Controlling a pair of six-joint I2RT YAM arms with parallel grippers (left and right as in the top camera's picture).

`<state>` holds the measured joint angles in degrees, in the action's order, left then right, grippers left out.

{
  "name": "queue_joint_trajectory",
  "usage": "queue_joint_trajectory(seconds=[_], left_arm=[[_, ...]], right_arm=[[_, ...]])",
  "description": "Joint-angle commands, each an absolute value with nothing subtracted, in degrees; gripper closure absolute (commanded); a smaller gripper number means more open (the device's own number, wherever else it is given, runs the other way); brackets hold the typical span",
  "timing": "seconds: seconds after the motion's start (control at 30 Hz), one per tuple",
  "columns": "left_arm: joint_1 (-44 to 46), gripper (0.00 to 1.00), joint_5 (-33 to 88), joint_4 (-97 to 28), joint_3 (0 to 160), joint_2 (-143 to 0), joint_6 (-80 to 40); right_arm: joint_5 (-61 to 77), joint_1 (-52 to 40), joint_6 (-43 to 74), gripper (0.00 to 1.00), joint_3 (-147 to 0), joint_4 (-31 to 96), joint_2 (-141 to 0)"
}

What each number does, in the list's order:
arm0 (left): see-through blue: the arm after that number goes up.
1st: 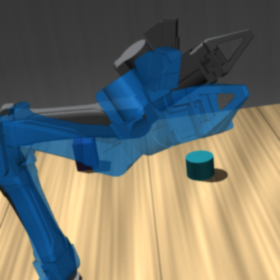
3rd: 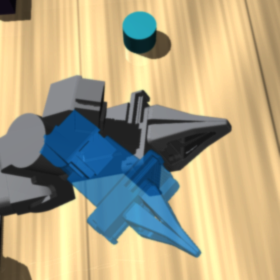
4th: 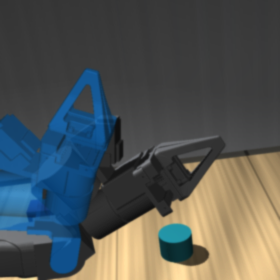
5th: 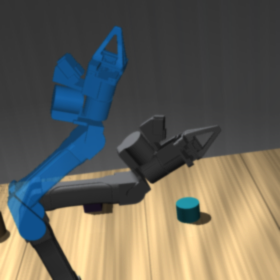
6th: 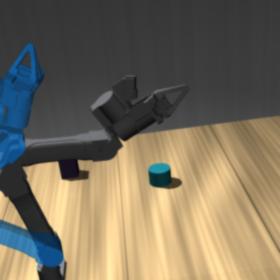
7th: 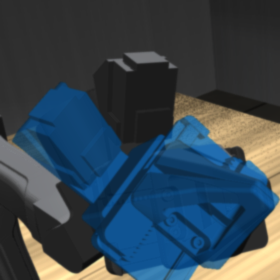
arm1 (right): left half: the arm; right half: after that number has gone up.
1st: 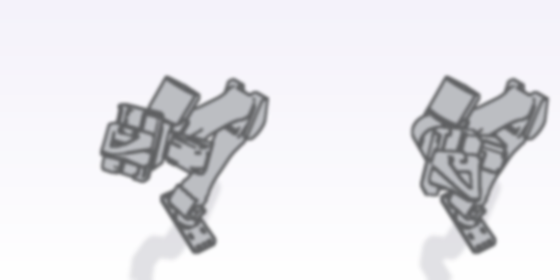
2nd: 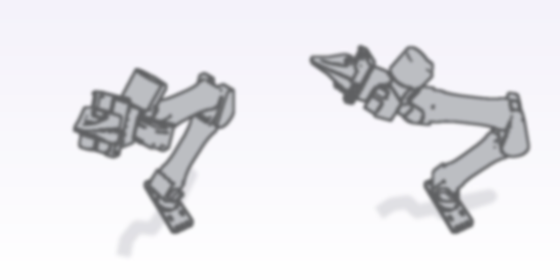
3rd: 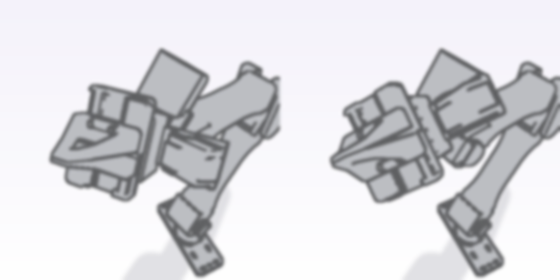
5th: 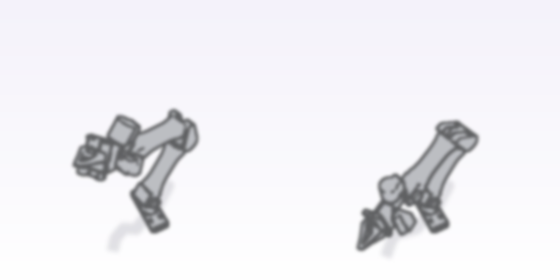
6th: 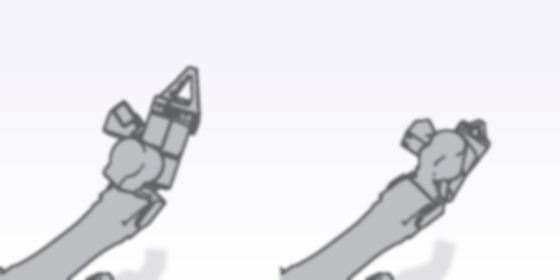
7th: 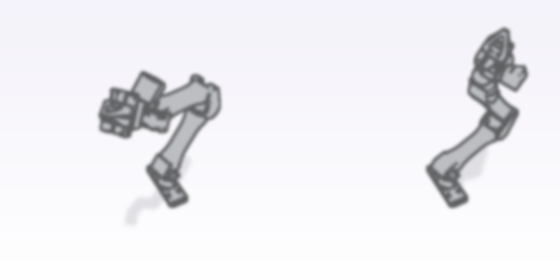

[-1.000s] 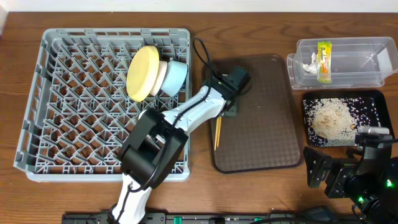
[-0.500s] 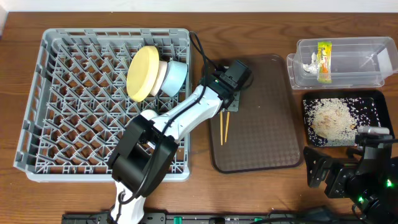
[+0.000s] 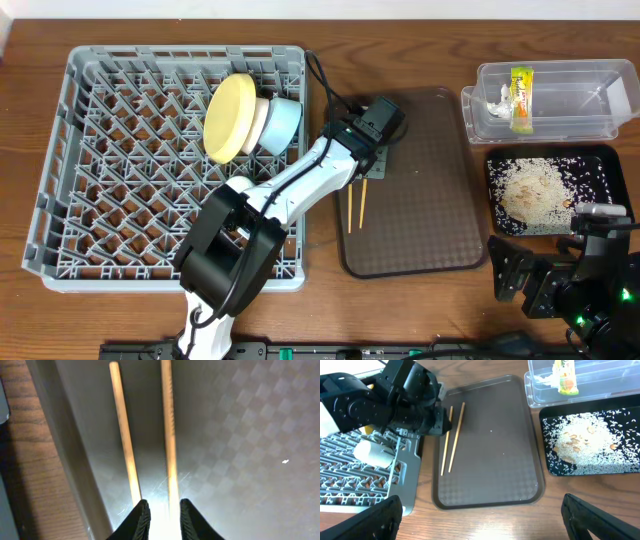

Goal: Sort waste into correct bins and load items into the dishwasher
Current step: 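Lift the chopstick off the brown tray with the left gripper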

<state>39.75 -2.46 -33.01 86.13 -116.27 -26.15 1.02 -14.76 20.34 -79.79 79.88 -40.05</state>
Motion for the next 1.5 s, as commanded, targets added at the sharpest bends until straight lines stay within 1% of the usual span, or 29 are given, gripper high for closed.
queue_joint_trajectory(seconds=[0.0,0.07,0.13,0.23,0.3,0.73,1.13,1.3,1.37,1.47], left_arm=[[39.3,0.73,-2.1,-32.0,87.1,-115.7,-25.6],[39.3,0.61,-1.9,-30.9,86.7,-115.8,-25.6],[39.3,0.54,-0.8,-30.2,86.5,-115.8,-25.6],[39.4,0.49,0.3,-29.8,86.5,-115.9,-25.6],[39.6,0.48,0.3,-29.4,86.5,-116.0,-25.5],[40.8,0.49,-0.7,-28.3,86.5,-120.6,-22.6],[40.8,0.53,-0.7,-27.8,86.5,-124.3,-22.3],[40.8,0.53,-2.7,-27.8,86.5,-125.1,-21.5],[40.8,0.54,-3.1,-27.9,86.5,-125.5,-21.0],[40.8,0.60,-3.2,-28.3,86.5,-126.3,-20.3]], right_arm=[[0.3,-15.4,19.7,0.01,-80.6,79.9,-40.0],[0.3,-15.4,19.7,0.01,-80.6,80.0,-40.0],[0.3,-15.4,19.7,0.01,-80.6,80.0,-40.0],[0.3,-15.4,19.7,0.01,-80.6,80.0,-40.0],[0.3,-15.4,19.7,0.01,-80.6,80.0,-40.0],[0.5,-15.4,19.7,0.01,-80.6,80.4,-40.0],[0.5,-15.4,19.7,0.01,-80.6,80.5,-40.0],[0.5,-15.4,19.7,0.01,-80.6,80.4,-40.0],[0.5,-15.4,19.7,0.01,-80.6,80.5,-40.0],[0.5,-15.4,19.7,0.01,-80.6,80.4,-40.0]])
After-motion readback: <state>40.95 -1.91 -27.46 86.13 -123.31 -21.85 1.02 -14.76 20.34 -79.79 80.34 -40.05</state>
